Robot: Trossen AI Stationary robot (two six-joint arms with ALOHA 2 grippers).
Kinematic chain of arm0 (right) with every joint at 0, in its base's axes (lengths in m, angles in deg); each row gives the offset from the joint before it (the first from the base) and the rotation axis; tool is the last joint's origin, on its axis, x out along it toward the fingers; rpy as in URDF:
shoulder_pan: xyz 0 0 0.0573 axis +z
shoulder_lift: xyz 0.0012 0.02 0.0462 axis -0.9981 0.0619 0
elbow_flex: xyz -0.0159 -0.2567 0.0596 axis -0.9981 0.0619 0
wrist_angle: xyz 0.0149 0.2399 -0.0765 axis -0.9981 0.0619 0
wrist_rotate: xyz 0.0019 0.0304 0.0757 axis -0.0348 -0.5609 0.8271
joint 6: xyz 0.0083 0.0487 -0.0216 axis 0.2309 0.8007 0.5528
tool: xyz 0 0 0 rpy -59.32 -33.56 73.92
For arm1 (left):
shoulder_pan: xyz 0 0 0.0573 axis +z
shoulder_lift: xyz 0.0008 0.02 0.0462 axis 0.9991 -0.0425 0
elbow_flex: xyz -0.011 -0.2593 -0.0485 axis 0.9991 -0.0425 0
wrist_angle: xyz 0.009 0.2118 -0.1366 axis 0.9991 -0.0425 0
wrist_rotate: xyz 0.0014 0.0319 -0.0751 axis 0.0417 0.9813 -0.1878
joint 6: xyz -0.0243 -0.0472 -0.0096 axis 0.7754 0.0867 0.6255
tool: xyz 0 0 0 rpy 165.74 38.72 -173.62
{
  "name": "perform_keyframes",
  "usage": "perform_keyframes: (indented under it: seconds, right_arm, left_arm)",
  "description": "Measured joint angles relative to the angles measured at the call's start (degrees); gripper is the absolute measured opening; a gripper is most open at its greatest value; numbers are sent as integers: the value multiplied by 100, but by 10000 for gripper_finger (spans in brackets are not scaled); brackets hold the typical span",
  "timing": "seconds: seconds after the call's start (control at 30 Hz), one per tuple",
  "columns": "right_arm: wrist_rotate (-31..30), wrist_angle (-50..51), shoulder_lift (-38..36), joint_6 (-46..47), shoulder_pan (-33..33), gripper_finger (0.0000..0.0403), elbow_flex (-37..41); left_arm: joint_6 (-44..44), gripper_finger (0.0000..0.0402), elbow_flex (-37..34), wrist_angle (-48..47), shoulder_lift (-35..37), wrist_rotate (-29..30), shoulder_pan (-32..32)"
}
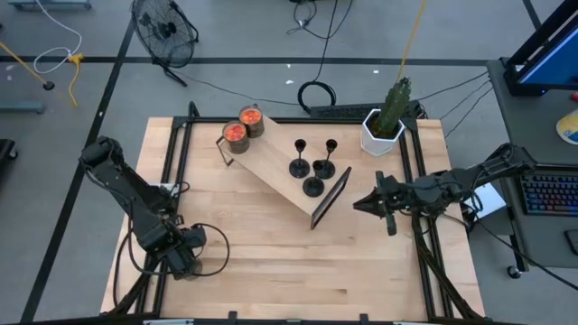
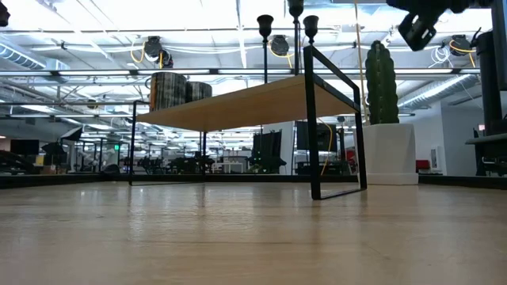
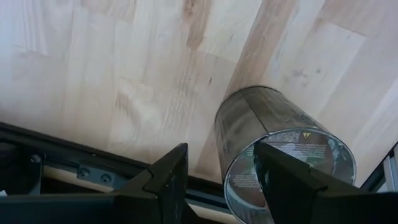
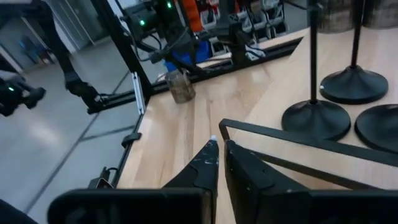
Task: Pick & Place candle stick holders
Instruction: Put the brown scented candle on the shelf
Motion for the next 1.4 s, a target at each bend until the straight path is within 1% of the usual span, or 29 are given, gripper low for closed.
perform_keyframes:
  seconds: [0.1, 0.2, 0.27, 0.43, 0.5, 0.53, 0.7, 0.73, 0.9, 0.97, 1.07, 1.17, 1.3, 1.4]
  right_arm:
    - [0, -171, -356, -2, 0, 18, 341]
    - [1, -264, -623, 102, 0, 18, 586]
    - [2, -267, -737, 193, 0, 18, 677]
    - [2, -258, -809, 337, 0, 18, 729]
    - [2, -258, -807, 339, 0, 18, 729]
    - [2, -256, -807, 339, 0, 18, 729]
    - [2, -247, -807, 339, 0, 18, 729]
    - [1, -245, -807, 339, 0, 18, 729]
    - [0, -245, -807, 340, 0, 18, 729]
    - [0, -243, -807, 341, 0, 18, 729]
    - [0, -243, -807, 341, 0, 18, 729]
    - [0, -243, -807, 341, 0, 18, 729]
    - [0, -243, -807, 342, 0, 18, 729]
    - [0, -243, -807, 343, 0, 18, 729]
  left_arm:
    - [-22, 186, -131, 41, 2, -57, 26]
    - [-32, 186, -373, 194, 2, -405, 116]
    - [-139, 186, -471, 351, 6, -514, 154]
    - [-353, 180, -516, 440, 17, -445, 277]
    - [-452, 160, -520, 463, 15, -478, 331]
    - [-497, 143, -522, 481, 13, -516, 354]
    - [-643, 28, -524, 581, 13, -633, 478]
    - [-631, 15, -527, 639, 11, -618, 512]
    - [-444, 5, -506, 812, 2, -546, 743]
    - [-424, 4, -438, 774, -5, -386, 866]
    - [-448, 4, -153, 751, 61, -85, 1110]
    - [-577, 3, 318, 566, 83, 271, 1420]
    - [-647, 2, 1233, -236, 92, 946, 1916]
    - [-642, 2, 2066, -820, 94, 1490, 2340]
